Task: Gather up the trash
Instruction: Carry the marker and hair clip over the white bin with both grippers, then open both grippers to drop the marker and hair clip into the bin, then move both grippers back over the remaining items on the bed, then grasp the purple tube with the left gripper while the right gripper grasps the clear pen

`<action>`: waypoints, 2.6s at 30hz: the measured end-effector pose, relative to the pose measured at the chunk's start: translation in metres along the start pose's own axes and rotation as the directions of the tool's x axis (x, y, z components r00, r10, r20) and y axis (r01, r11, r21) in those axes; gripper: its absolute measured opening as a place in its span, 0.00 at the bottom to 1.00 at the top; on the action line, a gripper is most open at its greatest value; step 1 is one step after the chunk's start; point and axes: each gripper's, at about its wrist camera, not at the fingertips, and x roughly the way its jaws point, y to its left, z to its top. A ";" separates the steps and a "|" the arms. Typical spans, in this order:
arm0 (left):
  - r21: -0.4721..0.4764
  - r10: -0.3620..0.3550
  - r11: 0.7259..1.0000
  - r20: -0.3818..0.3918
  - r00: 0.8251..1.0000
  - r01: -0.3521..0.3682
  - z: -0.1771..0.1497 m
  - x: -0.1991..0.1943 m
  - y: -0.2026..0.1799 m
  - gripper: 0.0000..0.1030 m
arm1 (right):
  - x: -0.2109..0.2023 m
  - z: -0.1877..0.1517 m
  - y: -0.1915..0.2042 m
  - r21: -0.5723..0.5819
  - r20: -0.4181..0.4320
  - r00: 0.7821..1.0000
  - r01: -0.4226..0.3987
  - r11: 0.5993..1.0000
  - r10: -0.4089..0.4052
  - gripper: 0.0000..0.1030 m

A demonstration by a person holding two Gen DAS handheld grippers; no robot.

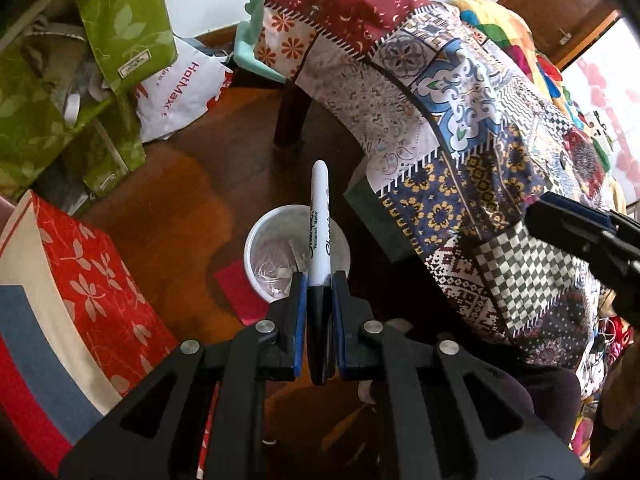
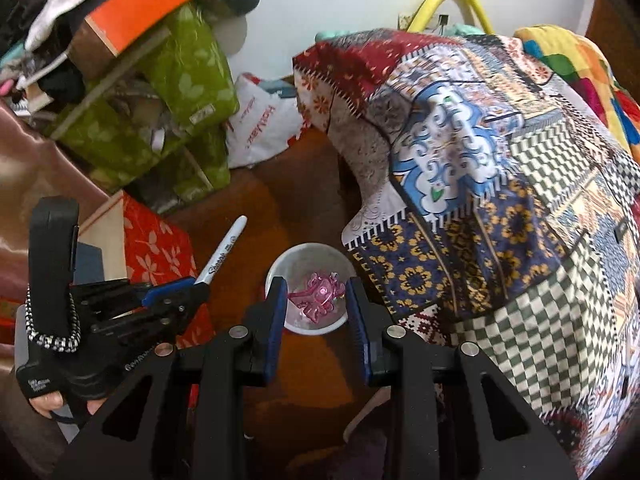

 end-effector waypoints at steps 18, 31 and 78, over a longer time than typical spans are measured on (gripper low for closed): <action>0.014 0.103 0.995 0.006 0.995 -0.103 0.021 -0.001 -0.013 0.26 | 0.009 0.010 -0.013 0.037 -0.026 0.998 -0.050 0.998 0.051 0.37; 0.169 0.094 0.978 0.165 0.982 -0.122 0.004 -0.076 -0.093 0.26 | -0.084 -0.041 -0.074 0.077 0.137 0.991 -0.010 0.997 0.000 0.37; 0.584 -0.078 0.810 0.035 0.996 0.043 0.008 0.053 -0.441 0.38 | -0.103 -0.204 -0.416 0.322 0.023 0.956 0.270 0.907 -0.292 0.37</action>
